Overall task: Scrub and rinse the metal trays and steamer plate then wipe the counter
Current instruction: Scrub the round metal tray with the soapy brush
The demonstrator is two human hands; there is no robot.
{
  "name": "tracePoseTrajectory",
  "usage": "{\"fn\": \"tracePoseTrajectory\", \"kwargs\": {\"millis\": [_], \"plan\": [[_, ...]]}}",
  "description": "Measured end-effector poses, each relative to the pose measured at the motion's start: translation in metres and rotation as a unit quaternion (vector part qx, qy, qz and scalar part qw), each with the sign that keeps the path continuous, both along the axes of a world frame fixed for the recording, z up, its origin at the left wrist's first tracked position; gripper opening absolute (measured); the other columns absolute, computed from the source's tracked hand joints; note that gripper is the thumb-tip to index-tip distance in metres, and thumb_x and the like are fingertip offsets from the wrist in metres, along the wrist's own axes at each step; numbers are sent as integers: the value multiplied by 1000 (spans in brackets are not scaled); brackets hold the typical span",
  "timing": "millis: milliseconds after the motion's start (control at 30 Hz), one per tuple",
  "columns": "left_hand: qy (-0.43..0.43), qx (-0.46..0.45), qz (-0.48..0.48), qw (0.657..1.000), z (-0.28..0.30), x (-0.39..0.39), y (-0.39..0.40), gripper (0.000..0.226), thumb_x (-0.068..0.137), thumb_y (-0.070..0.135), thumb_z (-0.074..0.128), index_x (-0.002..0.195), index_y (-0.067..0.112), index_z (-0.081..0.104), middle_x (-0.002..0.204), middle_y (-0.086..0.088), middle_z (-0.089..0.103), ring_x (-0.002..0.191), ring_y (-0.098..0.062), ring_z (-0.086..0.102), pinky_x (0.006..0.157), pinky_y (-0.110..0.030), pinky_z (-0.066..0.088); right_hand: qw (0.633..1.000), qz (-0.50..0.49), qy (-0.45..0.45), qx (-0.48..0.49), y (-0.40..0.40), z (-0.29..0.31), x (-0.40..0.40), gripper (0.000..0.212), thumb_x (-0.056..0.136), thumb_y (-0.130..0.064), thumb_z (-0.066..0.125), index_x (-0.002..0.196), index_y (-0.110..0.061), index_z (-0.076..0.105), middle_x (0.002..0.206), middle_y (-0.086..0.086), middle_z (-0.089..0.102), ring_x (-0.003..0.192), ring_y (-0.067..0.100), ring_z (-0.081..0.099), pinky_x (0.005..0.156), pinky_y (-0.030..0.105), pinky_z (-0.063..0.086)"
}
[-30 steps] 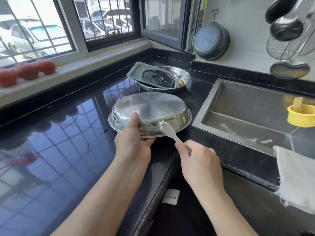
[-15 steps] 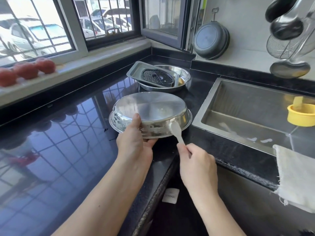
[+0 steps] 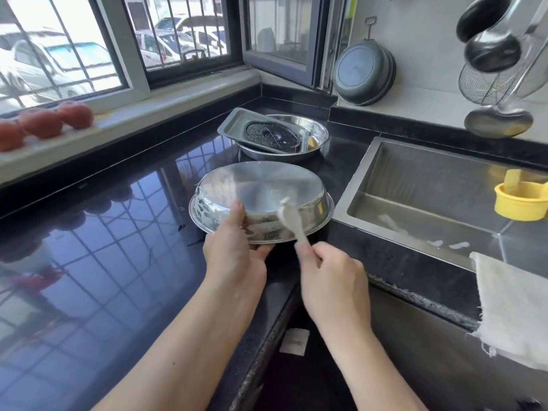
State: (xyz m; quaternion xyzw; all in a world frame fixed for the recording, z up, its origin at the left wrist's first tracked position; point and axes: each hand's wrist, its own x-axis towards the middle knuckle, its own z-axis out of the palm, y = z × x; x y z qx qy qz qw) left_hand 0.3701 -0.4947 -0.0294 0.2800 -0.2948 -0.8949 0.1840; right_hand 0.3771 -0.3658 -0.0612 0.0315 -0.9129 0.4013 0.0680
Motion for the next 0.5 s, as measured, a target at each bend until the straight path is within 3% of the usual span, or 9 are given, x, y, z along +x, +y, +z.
{"fn": "tracePoseTrajectory", "kwargs": {"millis": [100, 267, 333, 400, 433, 500], "plan": [[-22, 9, -7, 1000, -2, 0, 3, 36, 97, 20, 72, 129, 6, 62, 109, -13, 75, 80, -25, 77, 61, -39, 62, 998, 53, -4, 21, -15, 3, 8, 47, 96, -61, 47, 67, -24, 50, 69, 2, 62, 74, 35, 58, 64, 43, 52], [-3, 14, -26, 1000, -5, 0, 4, 37, 100, 20, 68, 131, 4, 59, 117, -19, 75, 99, -33, 76, 70, -48, 65, 1000, -18, -13, 11, -3, 3, 7, 48, 97, -63, 43, 72, -23, 53, 72, 5, 64, 79, 38, 59, 71, 45, 53], [-12, 31, -16, 999, -5, -1, 5, 37, 97, 24, 72, 128, 6, 62, 105, -12, 75, 88, -25, 76, 71, -44, 64, 999, 12, -6, 45, -13, 6, 16, 48, 98, -62, 42, 77, -21, 55, 80, 7, 66, 85, 41, 60, 71, 43, 51], [-26, 50, -17, 998, -3, 0, 5, 27, 95, 25, 74, 114, 8, 66, 88, -5, 68, 68, -18, 69, 63, -34, 61, 998, 38, 2, 58, -20, 3, 23, 48, 99, -62, 41, 78, -21, 54, 82, 6, 66, 86, 41, 60, 69, 42, 50], [-24, 52, -23, 998, 0, 1, 5, 22, 97, 24, 72, 109, 7, 66, 89, -6, 69, 68, -18, 70, 63, -34, 62, 998, 26, 5, 52, -17, 2, 22, 48, 99, -62, 42, 78, -21, 55, 81, 5, 66, 84, 40, 60, 69, 43, 51], [-8, 44, -24, 999, 3, 1, 1, 20, 101, 21, 67, 112, 5, 64, 106, -11, 75, 88, -25, 77, 77, -46, 65, 1000, -27, 2, 16, -1, -3, 10, 47, 98, -60, 44, 75, -21, 54, 71, 3, 63, 77, 38, 59, 66, 43, 51]]}}
